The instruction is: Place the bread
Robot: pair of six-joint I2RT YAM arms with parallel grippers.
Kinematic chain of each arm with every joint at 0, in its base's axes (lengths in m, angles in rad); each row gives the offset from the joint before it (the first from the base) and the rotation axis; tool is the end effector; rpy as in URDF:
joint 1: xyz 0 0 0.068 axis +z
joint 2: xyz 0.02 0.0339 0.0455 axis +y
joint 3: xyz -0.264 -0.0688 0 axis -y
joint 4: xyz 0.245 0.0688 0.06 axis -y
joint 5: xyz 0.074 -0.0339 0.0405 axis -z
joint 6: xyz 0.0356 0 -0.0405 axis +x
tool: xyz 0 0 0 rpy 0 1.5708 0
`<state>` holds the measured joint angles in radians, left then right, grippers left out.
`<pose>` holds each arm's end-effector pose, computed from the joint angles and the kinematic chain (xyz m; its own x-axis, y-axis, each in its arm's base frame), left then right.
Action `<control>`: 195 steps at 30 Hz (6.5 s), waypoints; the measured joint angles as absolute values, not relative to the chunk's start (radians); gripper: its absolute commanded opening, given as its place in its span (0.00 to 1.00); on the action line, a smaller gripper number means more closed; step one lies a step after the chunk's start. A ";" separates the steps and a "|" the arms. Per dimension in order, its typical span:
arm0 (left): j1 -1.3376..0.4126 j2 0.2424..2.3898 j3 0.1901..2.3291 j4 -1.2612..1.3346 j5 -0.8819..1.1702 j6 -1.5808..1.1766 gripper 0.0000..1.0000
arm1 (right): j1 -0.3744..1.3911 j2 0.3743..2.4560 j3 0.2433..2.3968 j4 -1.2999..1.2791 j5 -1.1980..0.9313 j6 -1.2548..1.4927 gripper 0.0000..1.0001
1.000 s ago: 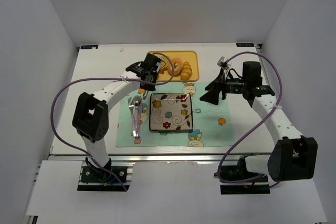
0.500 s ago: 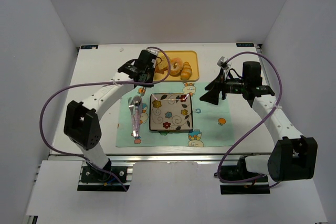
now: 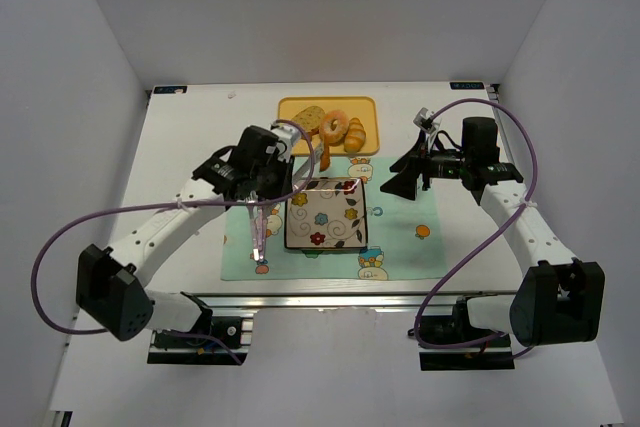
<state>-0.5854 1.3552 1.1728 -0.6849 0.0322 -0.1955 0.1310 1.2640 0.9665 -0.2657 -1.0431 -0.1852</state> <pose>0.2379 -0.1591 0.3024 -0.7342 0.2537 -0.6298 0.4353 0.8878 -0.1497 0.2635 0.0657 0.3016 -0.3748 -0.1429 -0.9160 -0.8740 0.3841 0.2977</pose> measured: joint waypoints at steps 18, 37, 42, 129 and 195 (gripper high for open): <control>-0.743 1.304 1.069 -0.757 0.123 -0.184 0.41 | 0.131 1.264 0.966 -0.267 -1.047 -0.185 0.89; -0.744 1.267 1.083 -0.816 0.156 -0.181 0.46 | 0.131 1.264 0.966 -0.267 -1.047 -0.187 0.89; -0.744 1.217 1.126 -0.815 0.128 -0.202 0.42 | 0.131 1.264 0.966 -0.267 -1.048 -0.188 0.89; -0.368 1.565 1.388 -0.504 0.313 -0.208 0.14 | 0.131 1.284 0.973 -0.327 -1.058 -0.225 0.89; 0.162 1.437 0.743 -0.243 -0.064 0.038 0.86 | 0.131 1.321 1.050 -0.477 -1.058 -0.357 0.89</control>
